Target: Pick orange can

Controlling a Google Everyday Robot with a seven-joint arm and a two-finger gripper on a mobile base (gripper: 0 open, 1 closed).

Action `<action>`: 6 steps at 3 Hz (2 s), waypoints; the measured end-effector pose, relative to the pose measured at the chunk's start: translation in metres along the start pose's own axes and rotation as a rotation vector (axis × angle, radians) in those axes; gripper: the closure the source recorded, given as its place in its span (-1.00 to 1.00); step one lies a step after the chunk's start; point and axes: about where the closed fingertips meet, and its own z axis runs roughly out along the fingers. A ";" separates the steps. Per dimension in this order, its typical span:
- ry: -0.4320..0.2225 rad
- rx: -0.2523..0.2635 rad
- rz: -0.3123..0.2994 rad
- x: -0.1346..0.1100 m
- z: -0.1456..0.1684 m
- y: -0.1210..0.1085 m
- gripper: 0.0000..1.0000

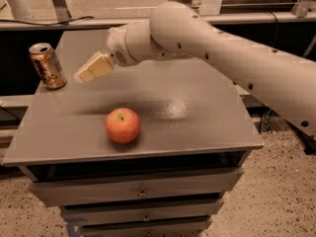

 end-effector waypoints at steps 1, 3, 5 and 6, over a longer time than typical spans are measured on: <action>-0.035 -0.005 0.021 0.002 0.044 -0.006 -1.00; -0.104 -0.085 0.110 -0.015 0.140 0.014 -1.00; -0.148 -0.170 0.182 -0.035 0.189 0.050 -0.65; -0.149 -0.173 0.202 -0.033 0.189 0.055 -0.17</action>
Offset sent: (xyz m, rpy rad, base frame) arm 0.0570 0.1215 -0.0486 0.1404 0.0874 0.0269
